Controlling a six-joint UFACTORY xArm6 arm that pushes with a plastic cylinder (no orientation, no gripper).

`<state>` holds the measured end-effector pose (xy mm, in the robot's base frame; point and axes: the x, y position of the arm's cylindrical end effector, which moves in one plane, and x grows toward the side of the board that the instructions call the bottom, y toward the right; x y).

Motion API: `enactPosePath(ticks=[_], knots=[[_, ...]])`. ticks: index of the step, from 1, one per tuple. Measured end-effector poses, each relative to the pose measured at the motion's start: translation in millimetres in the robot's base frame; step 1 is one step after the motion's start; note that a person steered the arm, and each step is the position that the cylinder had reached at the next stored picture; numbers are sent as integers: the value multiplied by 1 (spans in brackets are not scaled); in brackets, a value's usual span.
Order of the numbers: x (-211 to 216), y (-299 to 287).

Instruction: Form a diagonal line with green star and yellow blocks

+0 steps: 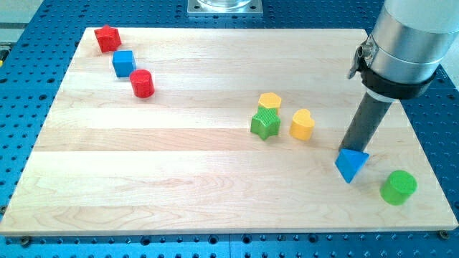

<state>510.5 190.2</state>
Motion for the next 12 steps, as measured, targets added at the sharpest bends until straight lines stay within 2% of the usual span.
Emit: enactPosePath(ticks=[1,3,4,6,8,9,11,12], knots=[[-15,-7],[-97,-54],[-84,-95],[-81,-55],[-42,-53],[-42,-33],[-30,-49],[-45,-53]])
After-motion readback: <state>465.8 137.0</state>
